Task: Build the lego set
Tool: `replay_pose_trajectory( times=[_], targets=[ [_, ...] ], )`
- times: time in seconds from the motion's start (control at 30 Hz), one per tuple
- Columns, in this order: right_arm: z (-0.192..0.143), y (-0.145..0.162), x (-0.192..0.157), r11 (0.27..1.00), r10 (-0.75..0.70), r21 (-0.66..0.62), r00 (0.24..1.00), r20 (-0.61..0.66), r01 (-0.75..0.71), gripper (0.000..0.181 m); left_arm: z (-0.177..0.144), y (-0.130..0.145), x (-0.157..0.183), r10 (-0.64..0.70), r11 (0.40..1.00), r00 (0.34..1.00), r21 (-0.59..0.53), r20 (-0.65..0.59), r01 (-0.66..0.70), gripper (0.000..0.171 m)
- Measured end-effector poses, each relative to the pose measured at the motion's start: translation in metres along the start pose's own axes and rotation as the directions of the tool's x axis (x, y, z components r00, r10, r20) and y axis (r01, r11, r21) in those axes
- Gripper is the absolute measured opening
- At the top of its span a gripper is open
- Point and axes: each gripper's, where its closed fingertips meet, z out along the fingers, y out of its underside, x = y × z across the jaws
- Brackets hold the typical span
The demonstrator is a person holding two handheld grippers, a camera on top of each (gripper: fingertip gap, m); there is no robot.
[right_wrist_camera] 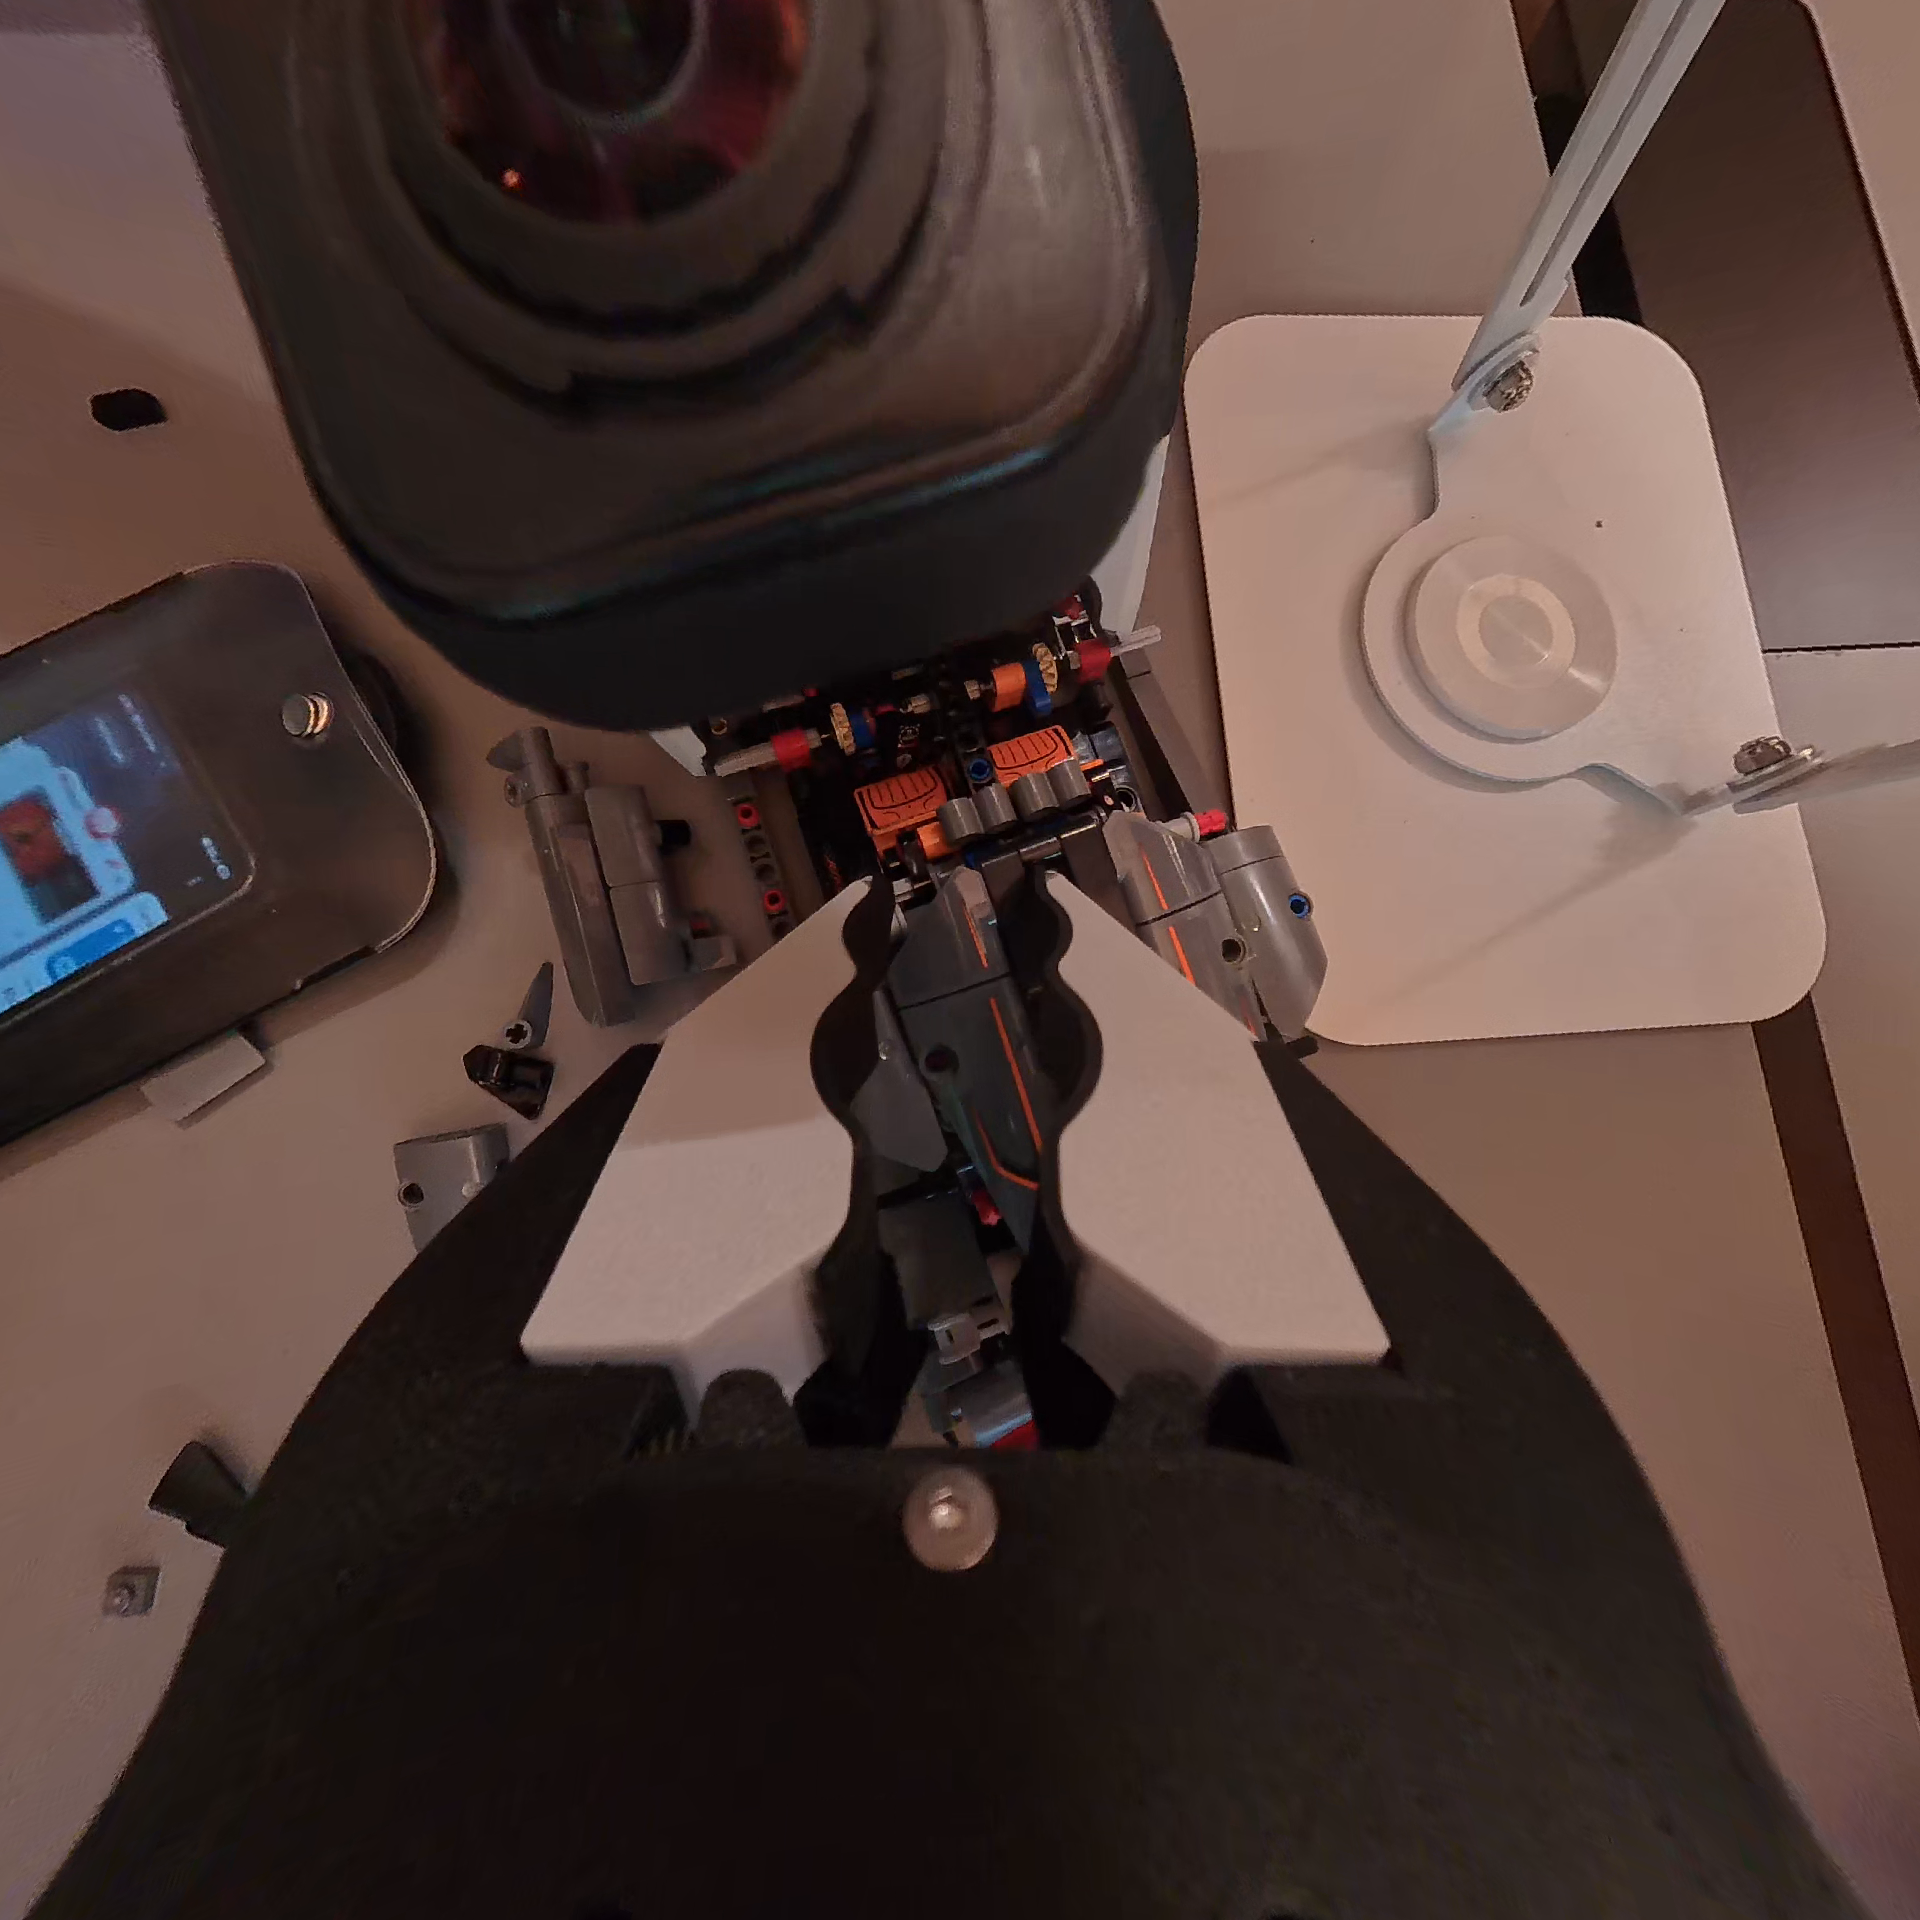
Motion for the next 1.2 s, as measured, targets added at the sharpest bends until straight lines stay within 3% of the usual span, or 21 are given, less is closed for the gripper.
replay_pose_trajectory(
  times=[0.83,1.2],
  targets=[
    [0.0,-0.001,0.0,1.0,-0.001,0.001,1.0,0.002,0.001,0.022,-0.001,0.0,0.002,-0.011,1.0,1.0,-0.009,0.007,0.011,0.105],
    [-0.001,-0.001,0.001,1.0,-0.001,0.004,1.0,-0.001,0.001,0.022,-0.024,-0.003,-0.001,-0.09,0.991,0.981,0.113,0.174,0.071,0.105]
  ],
)
